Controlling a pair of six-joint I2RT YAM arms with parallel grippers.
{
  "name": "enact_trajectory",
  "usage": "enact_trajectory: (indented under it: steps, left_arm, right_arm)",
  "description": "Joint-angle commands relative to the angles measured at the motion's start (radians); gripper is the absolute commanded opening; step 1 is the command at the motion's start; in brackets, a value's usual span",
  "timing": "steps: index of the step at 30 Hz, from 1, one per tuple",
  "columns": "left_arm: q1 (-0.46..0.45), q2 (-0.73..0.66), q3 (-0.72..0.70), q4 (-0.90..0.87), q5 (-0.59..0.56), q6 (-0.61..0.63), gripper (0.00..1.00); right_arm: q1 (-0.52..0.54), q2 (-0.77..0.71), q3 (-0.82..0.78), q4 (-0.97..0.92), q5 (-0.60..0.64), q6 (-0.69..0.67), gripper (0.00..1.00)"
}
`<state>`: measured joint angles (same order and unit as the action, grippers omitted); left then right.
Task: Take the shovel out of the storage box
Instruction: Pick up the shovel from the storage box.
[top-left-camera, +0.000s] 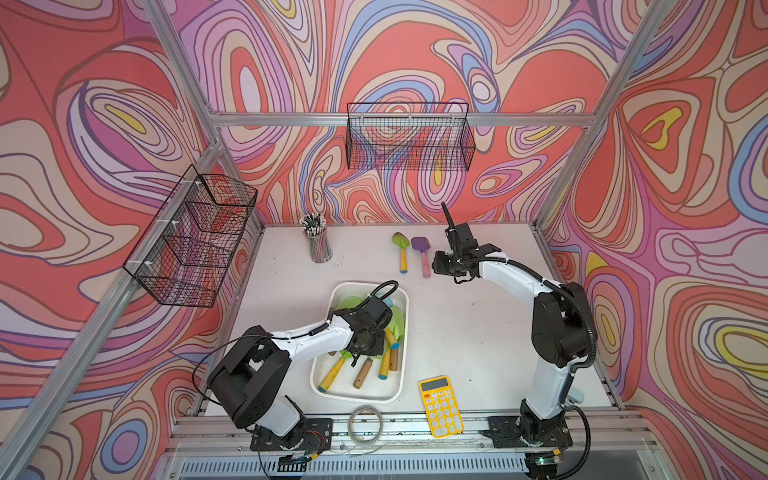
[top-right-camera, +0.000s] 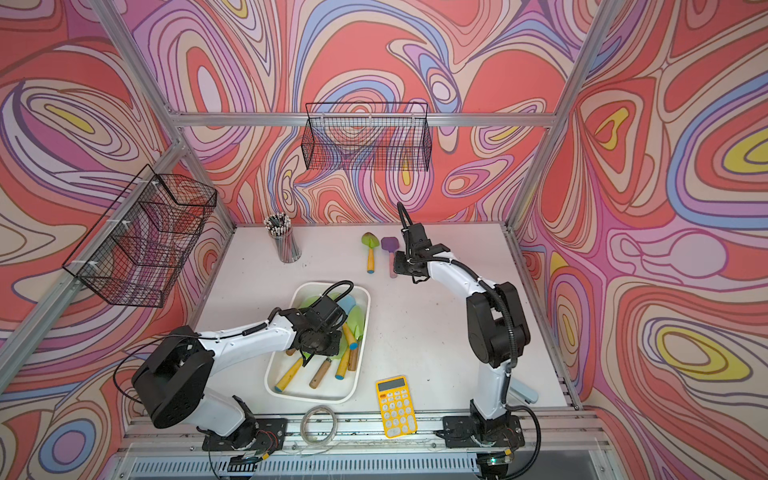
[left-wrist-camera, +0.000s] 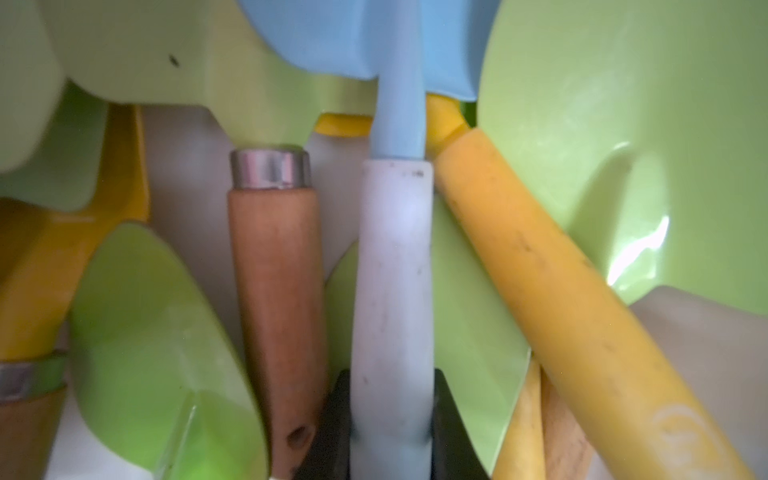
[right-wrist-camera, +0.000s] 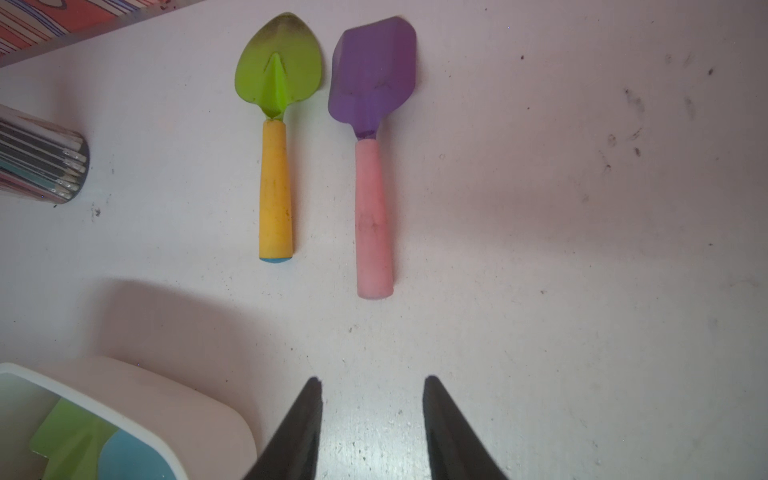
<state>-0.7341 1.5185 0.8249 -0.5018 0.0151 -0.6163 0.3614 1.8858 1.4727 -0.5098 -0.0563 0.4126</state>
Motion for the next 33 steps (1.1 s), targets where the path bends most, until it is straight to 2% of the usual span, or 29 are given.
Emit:
enact_trajectory:
  steps: [1,5,8,14,19,23,26,30,33]
  left_arm:
    - [-0.001,-0.07,0.023,-0.068,-0.043,0.006,0.09]
    - [0.024,-0.145,0.041,-0.102,-0.021,0.016,0.01]
    - [0.061,-0.202,0.042,-0.107,0.027,0.027,0.0]
    - [0.159,-0.313,0.008,-0.025,0.206,0.03,0.0]
    - [0.198,-0.347,0.02,0.01,0.3,0.036,0.0]
    - [0.214,-0.382,-0.013,0.152,0.437,-0.006,0.0]
    - [0.236,-0.408,-0.062,0.333,0.549,-0.084,0.0]
    - [0.265,-0.426,-0.112,0.519,0.641,-0.182,0.0]
    - [0.277,-0.429,-0.136,0.631,0.684,-0.242,0.0]
  right_arm:
    - [-0.001,-0.045,-0.015,0.006,-0.005,0.003,0.42]
    - [0.006,-0.064,-0.024,0.011,-0.025,0.01,0.42]
    - [0.014,-0.086,-0.043,0.03,-0.065,0.015,0.42]
    - [0.022,-0.159,-0.11,0.124,-0.23,0.038,0.42]
    - [0.031,-0.202,-0.155,0.209,-0.377,0.063,0.43]
    - [0.041,-0.23,-0.208,0.339,-0.556,0.105,0.44]
    - [0.057,-0.247,-0.23,0.419,-0.655,0.124,0.46]
    - [0.058,-0.256,-0.314,0.669,-0.813,0.278,0.47]
    - [0.058,-0.264,-0.369,0.847,-0.871,0.376,0.48]
